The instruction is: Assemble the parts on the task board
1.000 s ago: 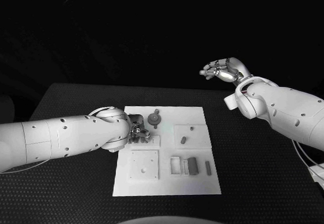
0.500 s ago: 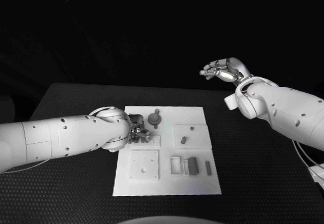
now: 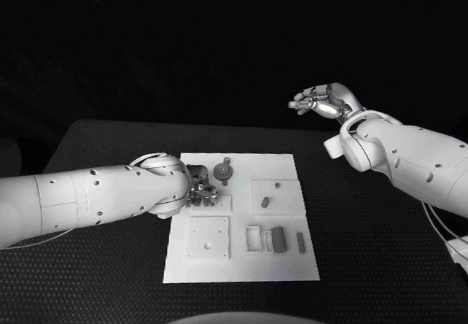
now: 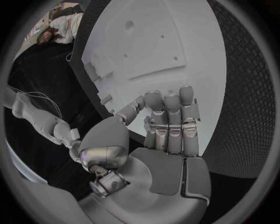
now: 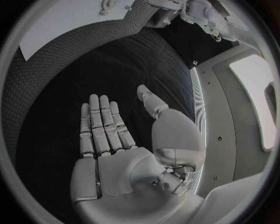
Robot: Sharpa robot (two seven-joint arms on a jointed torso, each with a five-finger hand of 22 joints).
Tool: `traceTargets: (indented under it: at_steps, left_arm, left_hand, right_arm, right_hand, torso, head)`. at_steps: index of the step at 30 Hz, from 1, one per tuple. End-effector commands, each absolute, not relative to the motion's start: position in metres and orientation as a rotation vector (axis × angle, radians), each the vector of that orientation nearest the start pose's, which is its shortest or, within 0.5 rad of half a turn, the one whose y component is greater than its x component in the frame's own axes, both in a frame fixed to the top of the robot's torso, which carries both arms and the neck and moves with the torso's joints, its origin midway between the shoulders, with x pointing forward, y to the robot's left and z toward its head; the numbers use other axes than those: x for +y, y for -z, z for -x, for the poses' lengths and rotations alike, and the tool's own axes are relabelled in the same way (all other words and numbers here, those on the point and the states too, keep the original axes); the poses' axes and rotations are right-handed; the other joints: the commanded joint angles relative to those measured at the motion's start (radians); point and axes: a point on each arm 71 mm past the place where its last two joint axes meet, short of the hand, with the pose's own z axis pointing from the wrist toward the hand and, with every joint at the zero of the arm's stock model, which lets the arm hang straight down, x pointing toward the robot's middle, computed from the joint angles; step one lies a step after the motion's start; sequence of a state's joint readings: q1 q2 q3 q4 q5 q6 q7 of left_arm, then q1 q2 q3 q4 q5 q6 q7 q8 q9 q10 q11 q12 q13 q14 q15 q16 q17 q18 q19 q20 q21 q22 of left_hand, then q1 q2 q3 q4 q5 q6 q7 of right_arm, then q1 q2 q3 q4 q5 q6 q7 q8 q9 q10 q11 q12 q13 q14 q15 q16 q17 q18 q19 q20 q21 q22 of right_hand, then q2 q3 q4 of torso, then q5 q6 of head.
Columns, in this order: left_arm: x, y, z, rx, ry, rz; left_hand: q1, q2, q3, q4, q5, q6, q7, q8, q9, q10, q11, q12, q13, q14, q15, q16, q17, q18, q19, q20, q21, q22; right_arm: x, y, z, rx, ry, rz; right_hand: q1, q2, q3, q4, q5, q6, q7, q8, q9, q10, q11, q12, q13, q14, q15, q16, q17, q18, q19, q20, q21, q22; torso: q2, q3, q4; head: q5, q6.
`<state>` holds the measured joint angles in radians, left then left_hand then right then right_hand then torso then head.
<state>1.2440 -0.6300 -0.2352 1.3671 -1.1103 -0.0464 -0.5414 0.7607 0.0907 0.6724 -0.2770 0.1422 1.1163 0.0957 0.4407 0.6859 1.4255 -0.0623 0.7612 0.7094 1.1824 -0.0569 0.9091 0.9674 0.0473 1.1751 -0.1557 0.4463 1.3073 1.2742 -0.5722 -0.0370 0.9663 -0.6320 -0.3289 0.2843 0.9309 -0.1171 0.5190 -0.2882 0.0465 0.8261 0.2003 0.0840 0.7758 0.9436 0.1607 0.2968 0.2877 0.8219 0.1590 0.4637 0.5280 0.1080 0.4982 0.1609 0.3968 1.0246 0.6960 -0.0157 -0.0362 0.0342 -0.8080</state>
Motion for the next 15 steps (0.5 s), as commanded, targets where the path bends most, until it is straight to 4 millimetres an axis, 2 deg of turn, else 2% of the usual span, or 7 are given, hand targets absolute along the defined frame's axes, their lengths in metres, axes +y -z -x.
traceTargets:
  at_steps: [1,7,12,15]
  left_arm:
    - [0.1665,0.2786,-0.482,2.31,0.28,0.116]
    - [0.1658,0.2782,-0.4823,2.303,0.288,0.123]
    - [0.1653,0.2782,-0.4821,2.303,0.292,0.126]
    - [0.165,0.2778,-0.4826,2.295,0.296,0.131]
  left_hand:
    - [-0.022,0.017,0.013,0.022,-0.005,0.102,-0.095,0.004,0.0,-0.033,-0.035,0.006,-0.002,-0.009,0.0,0.006,-0.005,0.026,0.007,0.001,0.003,0.022]
    - [-0.035,0.028,0.015,0.016,0.0,0.103,-0.096,0.005,0.0,-0.033,-0.036,0.01,-0.003,-0.01,0.0,0.01,-0.009,0.026,0.007,0.0,0.003,0.022]
    - [-0.055,0.039,0.032,-0.001,0.029,0.108,-0.098,0.007,0.001,-0.031,-0.037,0.016,-0.005,-0.011,0.0,0.02,-0.017,0.028,0.008,0.0,0.006,0.023]
    - [-0.058,0.039,0.046,-0.004,0.033,0.111,-0.099,0.008,0.001,-0.03,-0.038,0.019,-0.005,-0.01,0.001,0.024,-0.02,0.028,0.008,0.0,0.007,0.023]
  right_arm:
    - [-0.2298,0.1619,-0.5883,1.464,-1.035,-0.515]
    - [-0.2297,0.1621,-0.5883,1.465,-1.035,-0.515]
    - [-0.2298,0.1621,-0.5883,1.466,-1.035,-0.515]
    - [-0.2296,0.1622,-0.5883,1.467,-1.036,-0.515]
  right_hand:
    - [-0.001,0.009,-0.006,0.002,-0.001,0.006,0.003,-0.005,-0.001,0.008,0.001,-0.007,-0.002,-0.005,0.003,-0.005,-0.001,-0.009,-0.007,-0.002,-0.005,-0.001]
    - [0.0,0.009,-0.007,0.002,-0.001,0.006,0.003,-0.005,-0.001,0.009,0.001,-0.007,-0.003,-0.006,0.003,-0.005,-0.002,-0.009,-0.008,-0.002,-0.006,-0.001]
    - [0.001,0.01,-0.006,0.002,-0.001,0.006,0.003,-0.005,-0.001,0.01,0.001,-0.008,-0.004,-0.008,0.004,-0.006,-0.002,-0.01,-0.009,-0.002,-0.007,-0.001]
    - [0.001,0.01,-0.006,0.001,-0.001,0.006,0.003,-0.005,-0.001,0.01,0.001,-0.008,-0.004,-0.008,0.004,-0.007,-0.002,-0.01,-0.01,-0.002,-0.008,-0.001]
  torso:
    - [0.0,0.0002,0.0001]
    - [0.0,0.0002,0.0001]
    - [0.0,0.0,0.0006]
    - [0.0,0.0002,0.0008]
  head:
    - [-0.001,0.0]
    - [-0.002,-0.002]
    - [-0.002,-0.004]
    - [-0.002,-0.004]
